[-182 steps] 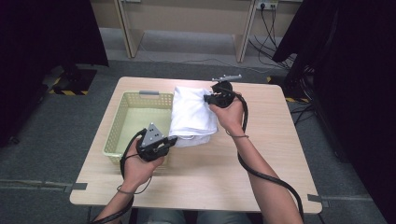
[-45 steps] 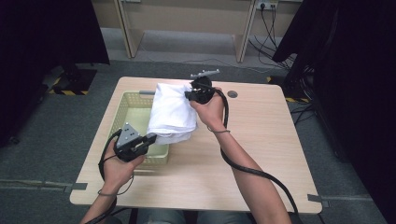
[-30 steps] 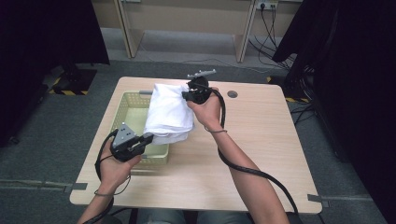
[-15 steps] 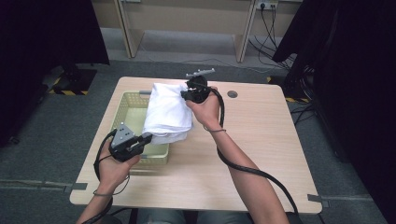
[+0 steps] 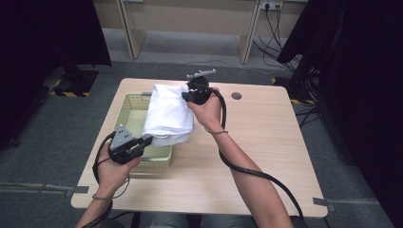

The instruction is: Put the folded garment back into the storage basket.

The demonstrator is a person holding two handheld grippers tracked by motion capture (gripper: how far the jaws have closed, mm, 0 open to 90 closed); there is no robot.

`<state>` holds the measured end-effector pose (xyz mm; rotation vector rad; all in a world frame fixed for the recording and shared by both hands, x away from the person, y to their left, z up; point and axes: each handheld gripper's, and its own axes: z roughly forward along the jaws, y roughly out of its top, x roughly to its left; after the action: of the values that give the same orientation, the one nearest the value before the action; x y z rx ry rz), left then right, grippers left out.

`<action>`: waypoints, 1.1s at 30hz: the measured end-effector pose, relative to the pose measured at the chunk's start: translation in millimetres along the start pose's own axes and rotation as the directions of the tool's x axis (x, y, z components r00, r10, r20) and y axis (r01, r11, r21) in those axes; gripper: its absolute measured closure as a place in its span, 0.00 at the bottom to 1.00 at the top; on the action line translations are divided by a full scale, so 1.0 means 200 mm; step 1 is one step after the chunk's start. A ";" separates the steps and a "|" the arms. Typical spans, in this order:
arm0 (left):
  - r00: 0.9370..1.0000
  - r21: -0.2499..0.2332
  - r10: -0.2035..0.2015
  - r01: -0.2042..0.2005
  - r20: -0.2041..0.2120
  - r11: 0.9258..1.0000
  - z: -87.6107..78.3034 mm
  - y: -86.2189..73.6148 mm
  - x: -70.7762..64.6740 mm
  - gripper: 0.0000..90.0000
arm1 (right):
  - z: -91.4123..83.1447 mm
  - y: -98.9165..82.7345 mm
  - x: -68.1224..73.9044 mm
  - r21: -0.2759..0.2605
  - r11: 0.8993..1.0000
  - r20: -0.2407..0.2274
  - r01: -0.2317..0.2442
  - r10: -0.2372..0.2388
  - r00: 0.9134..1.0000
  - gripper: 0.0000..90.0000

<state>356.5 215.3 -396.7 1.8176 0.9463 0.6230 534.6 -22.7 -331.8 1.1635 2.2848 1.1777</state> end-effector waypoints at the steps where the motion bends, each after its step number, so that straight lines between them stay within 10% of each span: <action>1: 1.000 0.000 0.000 0.000 0.000 1.000 0.00 0.00 0.00 0.92 | 0.00 0.00 0.00 0.000 1.000 0.000 0.000 0.000 1.000 0.90; 33: 1.000 0.003 -0.014 0.014 -0.021 1.000 -0.03 -0.03 0.04 0.92 | 0.05 0.02 0.05 0.007 1.000 -0.010 0.007 -0.007 1.000 0.90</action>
<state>355.2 225.7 -399.0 1.8086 0.9739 0.6333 537.1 -8.5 -334.2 1.1545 2.2998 1.1762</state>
